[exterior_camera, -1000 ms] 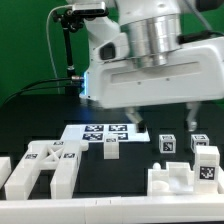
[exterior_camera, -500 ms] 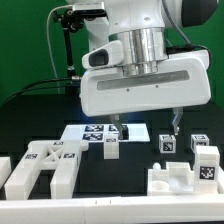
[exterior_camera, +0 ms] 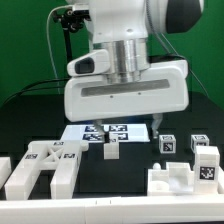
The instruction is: Assemble chair
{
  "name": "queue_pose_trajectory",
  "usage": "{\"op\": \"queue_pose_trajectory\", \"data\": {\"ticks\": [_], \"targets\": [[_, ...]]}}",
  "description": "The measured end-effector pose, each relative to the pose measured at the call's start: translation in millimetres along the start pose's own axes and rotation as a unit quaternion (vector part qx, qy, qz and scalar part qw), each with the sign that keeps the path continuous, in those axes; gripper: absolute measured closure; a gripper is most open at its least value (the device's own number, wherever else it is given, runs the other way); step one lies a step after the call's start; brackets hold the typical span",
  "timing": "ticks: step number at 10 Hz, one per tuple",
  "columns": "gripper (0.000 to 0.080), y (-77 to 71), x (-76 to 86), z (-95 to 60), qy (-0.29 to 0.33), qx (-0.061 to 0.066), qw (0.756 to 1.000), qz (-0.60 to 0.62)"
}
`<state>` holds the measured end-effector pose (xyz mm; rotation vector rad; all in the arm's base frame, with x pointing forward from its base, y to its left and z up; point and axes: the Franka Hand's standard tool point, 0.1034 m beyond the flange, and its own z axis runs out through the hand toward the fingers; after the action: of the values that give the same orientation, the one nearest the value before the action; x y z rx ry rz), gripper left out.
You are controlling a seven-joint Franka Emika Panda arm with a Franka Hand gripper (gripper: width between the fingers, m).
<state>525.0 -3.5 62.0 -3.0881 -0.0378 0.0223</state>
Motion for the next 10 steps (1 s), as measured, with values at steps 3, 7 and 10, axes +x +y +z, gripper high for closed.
{"op": "queue_pose_trajectory", "data": {"ticks": [3, 7, 10], "targets": [[0.0151, -5.8, -7.4, 1.2, -0.082, 0.018, 0.996, 0.006], [0.0151, -1.9, -27.6, 10.2, -0.209, 0.002, 0.978, -0.022], [0.0151, 10.9, -46.4, 19.9, -0.285, -0.003, 0.957, -0.048]]}}
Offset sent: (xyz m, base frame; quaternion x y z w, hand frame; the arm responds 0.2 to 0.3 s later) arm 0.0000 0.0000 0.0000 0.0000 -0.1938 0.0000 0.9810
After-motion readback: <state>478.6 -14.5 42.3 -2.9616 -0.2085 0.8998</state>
